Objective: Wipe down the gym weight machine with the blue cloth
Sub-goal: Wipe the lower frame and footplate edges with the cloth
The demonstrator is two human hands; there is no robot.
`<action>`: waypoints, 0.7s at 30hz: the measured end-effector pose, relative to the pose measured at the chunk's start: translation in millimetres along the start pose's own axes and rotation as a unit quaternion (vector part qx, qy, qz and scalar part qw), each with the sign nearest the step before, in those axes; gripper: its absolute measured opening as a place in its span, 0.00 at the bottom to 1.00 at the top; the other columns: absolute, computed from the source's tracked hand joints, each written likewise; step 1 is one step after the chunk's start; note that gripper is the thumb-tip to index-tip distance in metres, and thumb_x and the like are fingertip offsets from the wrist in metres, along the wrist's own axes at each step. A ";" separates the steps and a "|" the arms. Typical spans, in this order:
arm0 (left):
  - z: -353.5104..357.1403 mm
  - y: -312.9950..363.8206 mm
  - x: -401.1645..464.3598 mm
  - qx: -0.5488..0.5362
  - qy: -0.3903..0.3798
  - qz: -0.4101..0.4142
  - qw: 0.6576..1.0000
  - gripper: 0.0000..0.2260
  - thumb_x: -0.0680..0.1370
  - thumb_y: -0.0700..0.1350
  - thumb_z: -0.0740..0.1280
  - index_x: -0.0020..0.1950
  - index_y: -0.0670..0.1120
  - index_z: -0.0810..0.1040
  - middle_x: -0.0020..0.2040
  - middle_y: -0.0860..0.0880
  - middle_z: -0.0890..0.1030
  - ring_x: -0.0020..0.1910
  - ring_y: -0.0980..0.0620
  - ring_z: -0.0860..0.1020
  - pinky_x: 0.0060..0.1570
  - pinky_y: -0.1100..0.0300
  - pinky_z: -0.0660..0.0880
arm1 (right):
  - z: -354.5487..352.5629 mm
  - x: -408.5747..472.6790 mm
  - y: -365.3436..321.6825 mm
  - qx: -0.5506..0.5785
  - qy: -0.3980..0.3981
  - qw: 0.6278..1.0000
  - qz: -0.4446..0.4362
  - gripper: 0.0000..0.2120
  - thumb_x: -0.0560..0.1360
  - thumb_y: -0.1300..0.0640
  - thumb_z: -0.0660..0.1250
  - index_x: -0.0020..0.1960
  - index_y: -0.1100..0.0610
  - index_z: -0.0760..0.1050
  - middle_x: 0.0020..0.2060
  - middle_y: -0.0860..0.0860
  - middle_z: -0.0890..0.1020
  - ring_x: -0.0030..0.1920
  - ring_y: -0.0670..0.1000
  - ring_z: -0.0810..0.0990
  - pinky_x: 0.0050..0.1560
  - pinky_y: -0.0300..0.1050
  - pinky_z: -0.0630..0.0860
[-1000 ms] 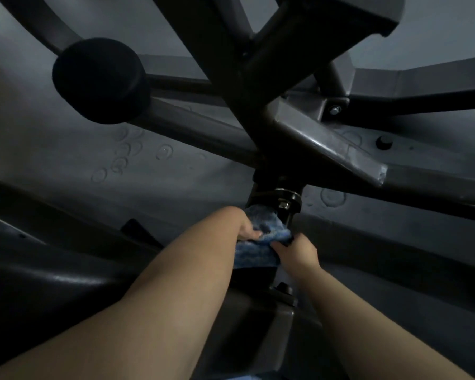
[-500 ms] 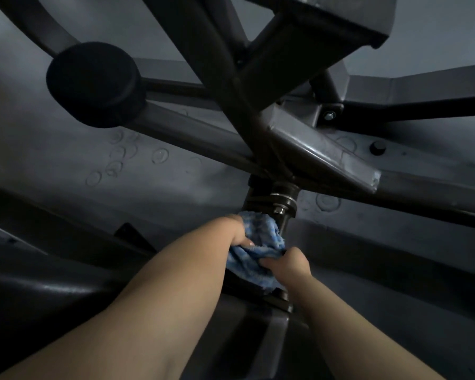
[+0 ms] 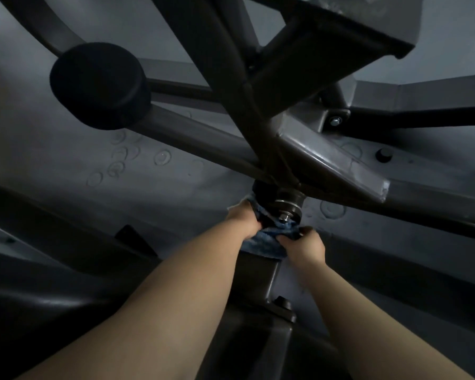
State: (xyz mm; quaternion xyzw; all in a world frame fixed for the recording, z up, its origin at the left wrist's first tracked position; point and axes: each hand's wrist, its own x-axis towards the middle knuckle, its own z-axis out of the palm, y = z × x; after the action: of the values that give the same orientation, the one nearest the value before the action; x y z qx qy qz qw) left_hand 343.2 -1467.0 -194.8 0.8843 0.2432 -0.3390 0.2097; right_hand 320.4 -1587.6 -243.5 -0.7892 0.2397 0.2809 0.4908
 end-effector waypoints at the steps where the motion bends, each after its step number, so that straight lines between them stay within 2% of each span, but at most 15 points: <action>1: -3.3 1.5 -3.2 0.037 -0.019 0.003 0.999 0.22 0.80 0.48 0.61 0.72 0.43 0.62 0.71 0.41 0.66 0.68 0.43 0.67 0.63 0.57 0.65 | 0.1 -3.4 1.8 -0.015 -0.009 1.000 -0.001 0.22 0.72 0.57 0.72 0.62 0.61 0.70 0.59 0.57 0.78 0.59 0.57 0.76 0.53 0.44 0.71; 2: -6.6 2.2 -8.8 0.068 -0.038 0.000 0.997 0.22 0.80 0.49 0.60 0.72 0.42 0.62 0.70 0.42 0.67 0.69 0.43 0.67 0.63 0.57 0.65 | 0.4 -7.0 3.8 -0.033 -0.019 0.999 0.000 0.22 0.72 0.57 0.72 0.62 0.62 0.70 0.58 0.57 0.78 0.59 0.57 0.76 0.51 0.43 0.71; 5: -8.7 2.0 -25.1 0.159 -0.144 -0.007 0.977 0.21 0.81 0.48 0.58 0.71 0.37 0.65 0.68 0.40 0.69 0.63 0.43 0.72 0.53 0.56 0.69 | 3.7 -19.0 13.9 -0.095 -0.051 0.994 -0.002 0.23 0.71 0.56 0.72 0.62 0.63 0.70 0.58 0.58 0.78 0.58 0.57 0.77 0.49 0.42 0.70; 7: -2.5 1.2 -34.8 0.214 -0.196 -0.027 0.957 0.18 0.82 0.44 0.57 0.69 0.36 0.67 0.64 0.40 0.71 0.55 0.45 0.74 0.59 0.56 0.68 | 7.8 -29.3 22.2 -0.137 -0.076 0.988 -0.002 0.24 0.71 0.54 0.72 0.61 0.64 0.70 0.58 0.58 0.78 0.58 0.57 0.77 0.48 0.41 0.70; 8: 0.4 1.5 -39.8 0.225 -0.209 -0.043 0.951 0.16 0.82 0.43 0.57 0.68 0.37 0.69 0.58 0.41 0.73 0.48 0.47 0.74 0.59 0.56 0.68 | 10.0 -35.5 25.8 -0.160 -0.088 0.983 0.001 0.24 0.71 0.54 0.72 0.61 0.64 0.70 0.58 0.58 0.78 0.58 0.57 0.77 0.47 0.41 0.70; 9: 3.2 1.8 -41.1 0.208 -0.212 -0.053 0.953 0.14 0.82 0.41 0.57 0.63 0.36 0.71 0.49 0.41 0.74 0.40 0.50 0.72 0.55 0.57 0.70 | 11.0 -42.1 29.0 -0.184 -0.098 0.978 0.002 0.23 0.71 0.53 0.71 0.61 0.64 0.71 0.57 0.58 0.78 0.58 0.57 0.77 0.45 0.39 0.69; 10: 1.4 3.5 -48.2 0.186 -0.207 -0.054 0.959 0.09 0.82 0.40 0.56 0.57 0.37 0.72 0.41 0.43 0.71 0.34 0.52 0.68 0.46 0.58 0.70 | 11.8 -47.2 31.5 -0.200 -0.103 0.974 0.005 0.21 0.72 0.54 0.70 0.61 0.63 0.71 0.57 0.58 0.79 0.57 0.56 0.78 0.43 0.38 0.68; 12: -2.6 4.3 -58.7 0.152 -0.180 -0.065 0.970 0.14 0.82 0.38 0.55 0.64 0.32 0.68 0.35 0.45 0.65 0.31 0.52 0.63 0.33 0.61 0.67 | 10.0 -55.5 34.1 -0.195 -0.095 0.976 0.013 0.17 0.73 0.57 0.67 0.59 0.63 0.72 0.56 0.58 0.79 0.56 0.56 0.78 0.43 0.38 0.68; 13: -4.6 3.3 -59.1 0.135 -0.181 -0.067 0.972 0.16 0.82 0.37 0.55 0.68 0.33 0.65 0.37 0.44 0.69 0.32 0.51 0.66 0.31 0.64 0.70 | 7.5 -58.5 34.1 -0.183 -0.085 0.979 0.011 0.16 0.73 0.58 0.67 0.58 0.63 0.72 0.56 0.58 0.79 0.56 0.56 0.78 0.44 0.39 0.69; 14: -7.5 3.2 -61.3 0.120 -0.183 -0.064 0.974 0.17 0.82 0.37 0.55 0.70 0.34 0.65 0.43 0.42 0.74 0.37 0.50 0.70 0.37 0.67 0.73 | 4.4 -60.6 33.4 -0.168 -0.072 0.983 0.004 0.15 0.73 0.58 0.67 0.57 0.63 0.73 0.55 0.58 0.79 0.55 0.56 0.78 0.45 0.40 0.70; 15: -8.0 2.7 -58.6 0.080 -0.175 -0.068 0.979 0.17 0.81 0.36 0.56 0.69 0.35 0.66 0.52 0.41 0.77 0.45 0.48 0.73 0.48 0.65 0.74 | 1.1 -61.6 31.7 -0.143 -0.049 0.988 -0.006 0.14 0.73 0.58 0.68 0.56 0.62 0.73 0.54 0.58 0.80 0.54 0.56 0.78 0.46 0.41 0.71; 16: -8.3 3.3 -56.5 0.021 -0.155 -0.075 0.985 0.16 0.80 0.35 0.58 0.67 0.35 0.69 0.57 0.41 0.76 0.52 0.47 0.75 0.57 0.59 0.73 | -3.0 -62.9 28.2 -0.102 -0.019 0.994 -0.017 0.14 0.72 0.58 0.69 0.56 0.62 0.74 0.53 0.58 0.80 0.54 0.56 0.78 0.47 0.42 0.72; 17: -7.9 5.4 -55.5 -0.056 -0.130 -0.084 0.986 0.13 0.79 0.35 0.58 0.64 0.35 0.72 0.61 0.40 0.75 0.58 0.45 0.75 0.60 0.53 0.71 | -7.8 -65.4 21.8 -0.047 0.010 0.999 -0.025 0.14 0.72 0.59 0.69 0.56 0.61 0.74 0.53 0.57 0.80 0.53 0.56 0.78 0.48 0.43 0.72; 19: -7.5 11.0 -53.7 -0.247 -0.045 -0.094 0.963 0.07 0.79 0.34 0.58 0.51 0.36 0.75 0.57 0.38 0.77 0.58 0.41 0.76 0.57 0.50 0.73 | -17.1 -70.8 5.2 0.063 0.063 0.995 -0.046 0.14 0.73 0.59 0.70 0.57 0.60 0.73 0.51 0.54 0.80 0.50 0.52 0.78 0.49 0.43 0.73; 21: -7.5 15.7 -56.7 -0.418 0.041 -0.103 0.902 0.09 0.80 0.35 0.58 0.40 0.41 0.71 0.44 0.40 0.76 0.46 0.43 0.77 0.43 0.54 0.74 | -23.4 -77.3 -14.1 0.125 0.101 0.983 -0.088 0.14 0.74 0.61 0.69 0.58 0.59 0.73 0.49 0.50 0.79 0.48 0.46 0.76 0.47 0.37 0.70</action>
State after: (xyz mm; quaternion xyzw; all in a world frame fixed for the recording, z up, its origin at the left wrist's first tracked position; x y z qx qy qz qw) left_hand 318.9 -1491.7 -146.7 0.6988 0.4607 -0.1894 0.5134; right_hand 278.3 -1595.3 -173.6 -0.7639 0.2512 0.1230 0.5815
